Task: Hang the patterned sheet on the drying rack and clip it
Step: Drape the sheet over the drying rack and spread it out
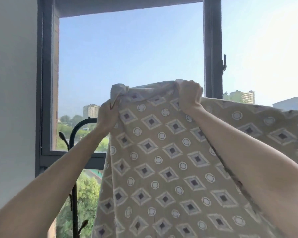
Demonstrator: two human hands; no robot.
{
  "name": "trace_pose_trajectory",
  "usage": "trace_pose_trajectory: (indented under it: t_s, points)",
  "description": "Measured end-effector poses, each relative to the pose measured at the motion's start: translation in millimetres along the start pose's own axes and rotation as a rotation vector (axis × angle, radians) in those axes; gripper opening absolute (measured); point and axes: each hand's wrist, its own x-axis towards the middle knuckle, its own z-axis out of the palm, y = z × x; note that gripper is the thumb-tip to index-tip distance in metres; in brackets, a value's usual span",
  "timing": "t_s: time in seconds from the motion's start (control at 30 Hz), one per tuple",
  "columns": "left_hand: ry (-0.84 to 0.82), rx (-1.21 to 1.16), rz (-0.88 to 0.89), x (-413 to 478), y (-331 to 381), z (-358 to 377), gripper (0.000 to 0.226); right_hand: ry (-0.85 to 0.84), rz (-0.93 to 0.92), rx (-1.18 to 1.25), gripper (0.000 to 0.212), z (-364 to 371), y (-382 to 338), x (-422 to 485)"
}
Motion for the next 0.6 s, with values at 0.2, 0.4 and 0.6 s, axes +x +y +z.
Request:
trace_pose_trajectory:
  t_s: [0.2, 0.4, 0.6]
  points:
    - [-0.035, 0.262, -0.023, 55.9, -26.3, -6.3, 0.049, -0.042, 0.131, 0.136, 0.032, 39.3, -35.8, 37.9]
    - [-0.209, 0.506, -0.091, 62.7, -82.0, 9.6, 0.054, -0.367, 0.165, 0.231, 0.025, 112.7, -38.2, -0.4]
    - [-0.187, 0.617, -0.083, 65.8, -82.1, 26.0, 0.025, -0.574, 0.121, 0.317, 0.016, 124.3, -25.8, -0.1]
